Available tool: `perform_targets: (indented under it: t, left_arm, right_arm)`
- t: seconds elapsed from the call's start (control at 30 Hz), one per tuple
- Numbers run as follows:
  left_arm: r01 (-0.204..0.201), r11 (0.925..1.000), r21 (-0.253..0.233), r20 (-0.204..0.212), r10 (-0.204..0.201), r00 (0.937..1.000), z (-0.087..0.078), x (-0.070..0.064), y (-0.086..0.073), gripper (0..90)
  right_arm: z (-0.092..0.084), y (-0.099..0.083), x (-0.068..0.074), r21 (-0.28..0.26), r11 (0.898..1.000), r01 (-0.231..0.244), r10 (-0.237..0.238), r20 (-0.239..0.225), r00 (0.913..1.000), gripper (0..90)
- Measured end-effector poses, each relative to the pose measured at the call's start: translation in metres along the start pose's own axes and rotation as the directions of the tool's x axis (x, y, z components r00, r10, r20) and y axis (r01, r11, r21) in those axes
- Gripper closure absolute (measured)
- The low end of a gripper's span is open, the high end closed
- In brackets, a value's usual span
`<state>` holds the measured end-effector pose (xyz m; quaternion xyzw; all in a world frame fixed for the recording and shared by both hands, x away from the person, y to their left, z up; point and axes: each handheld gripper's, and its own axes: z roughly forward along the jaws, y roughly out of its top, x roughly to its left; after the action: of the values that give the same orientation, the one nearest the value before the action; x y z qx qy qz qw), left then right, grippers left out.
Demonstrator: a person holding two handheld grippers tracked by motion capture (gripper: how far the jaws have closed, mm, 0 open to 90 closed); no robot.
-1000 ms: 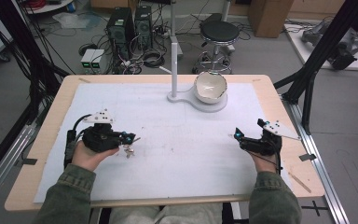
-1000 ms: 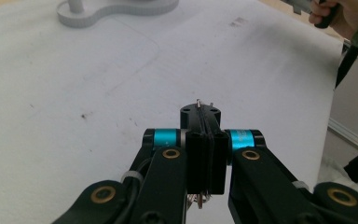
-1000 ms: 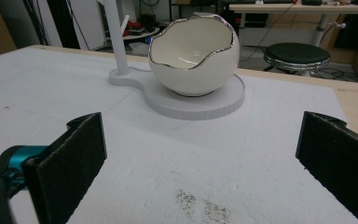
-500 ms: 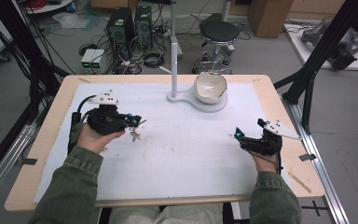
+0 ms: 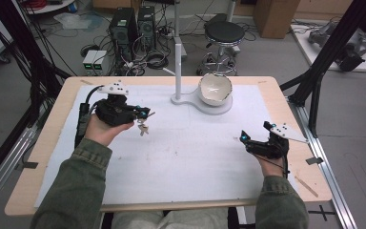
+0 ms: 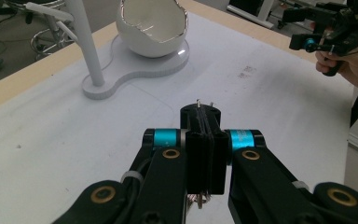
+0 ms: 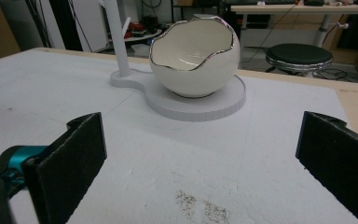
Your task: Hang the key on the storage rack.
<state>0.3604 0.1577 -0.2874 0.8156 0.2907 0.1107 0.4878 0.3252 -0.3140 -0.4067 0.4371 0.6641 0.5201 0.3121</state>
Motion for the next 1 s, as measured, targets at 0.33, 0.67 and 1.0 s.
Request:
perform_targets:
  t: [0.33, 0.67, 1.0]
  left_arm:
    - [-0.021, 0.9998, 0.003, -0.003, 0.021, 0.9998, 0.007, 0.005, 0.019, 88.8]
    - [-0.074, 0.9972, -0.004, -0.013, 0.074, 0.9972, 0.010, 0.007, 0.051, 88.8]
    - [-0.080, 0.9965, -0.024, 0.008, 0.080, 0.9967, 0.018, 0.012, 0.070, 88.8]
  right_arm:
    - [-0.001, 0.000, 0.000, -0.001, 1.000, -0.006, 0.006, 0.001, 1.0000, 0.7]
    - [-0.002, -0.001, -0.001, 0.002, 1.000, -0.006, 0.006, 0.004, 1.0000, 0.7]
    - [-0.004, -0.001, -0.002, 0.002, 1.000, -0.006, 0.006, 0.007, 1.0000, 0.7]
